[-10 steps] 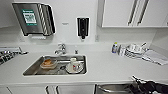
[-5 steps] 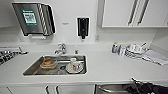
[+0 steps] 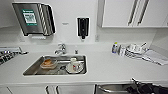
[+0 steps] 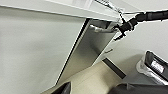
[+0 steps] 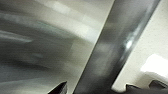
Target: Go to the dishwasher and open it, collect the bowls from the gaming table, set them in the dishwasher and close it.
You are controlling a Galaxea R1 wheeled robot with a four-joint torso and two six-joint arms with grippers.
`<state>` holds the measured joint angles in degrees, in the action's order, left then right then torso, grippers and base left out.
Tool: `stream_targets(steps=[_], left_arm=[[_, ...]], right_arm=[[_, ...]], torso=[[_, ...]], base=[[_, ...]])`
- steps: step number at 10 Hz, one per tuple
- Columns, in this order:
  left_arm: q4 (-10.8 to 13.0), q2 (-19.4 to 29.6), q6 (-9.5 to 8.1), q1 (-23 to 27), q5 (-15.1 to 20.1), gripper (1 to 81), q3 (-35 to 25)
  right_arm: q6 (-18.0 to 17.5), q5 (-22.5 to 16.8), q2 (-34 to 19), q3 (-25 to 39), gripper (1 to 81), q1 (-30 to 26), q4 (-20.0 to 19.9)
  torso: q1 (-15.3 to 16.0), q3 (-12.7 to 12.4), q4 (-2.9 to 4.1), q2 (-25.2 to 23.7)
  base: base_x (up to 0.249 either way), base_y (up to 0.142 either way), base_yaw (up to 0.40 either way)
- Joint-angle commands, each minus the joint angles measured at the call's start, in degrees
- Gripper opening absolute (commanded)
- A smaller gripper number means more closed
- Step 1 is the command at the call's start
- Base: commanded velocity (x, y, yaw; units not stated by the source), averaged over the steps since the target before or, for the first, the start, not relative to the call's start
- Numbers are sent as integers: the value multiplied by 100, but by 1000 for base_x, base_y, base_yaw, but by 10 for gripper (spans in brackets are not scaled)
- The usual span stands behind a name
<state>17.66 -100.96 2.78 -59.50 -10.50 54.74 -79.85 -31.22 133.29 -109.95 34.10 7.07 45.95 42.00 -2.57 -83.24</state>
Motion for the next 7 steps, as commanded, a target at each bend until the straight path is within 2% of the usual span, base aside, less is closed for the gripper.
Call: stream_targets(steps=[1,5,7], left_arm=[[106,242,12,443,39,811,-165],[106,225,3,443,39,811,-174],[97,216,-5,443,39,811,-174]], right_arm=[[154,-824,-239,9,811,-241,153],[189,-833,-353,80,811,94,602],[189,-833,-406,141,811,129,611]], torso=[[0,0,0,0],[0,0,0,0],[0,-2,0,0]], base=[[0,0,0],[0,0,0],[0,0,0]])
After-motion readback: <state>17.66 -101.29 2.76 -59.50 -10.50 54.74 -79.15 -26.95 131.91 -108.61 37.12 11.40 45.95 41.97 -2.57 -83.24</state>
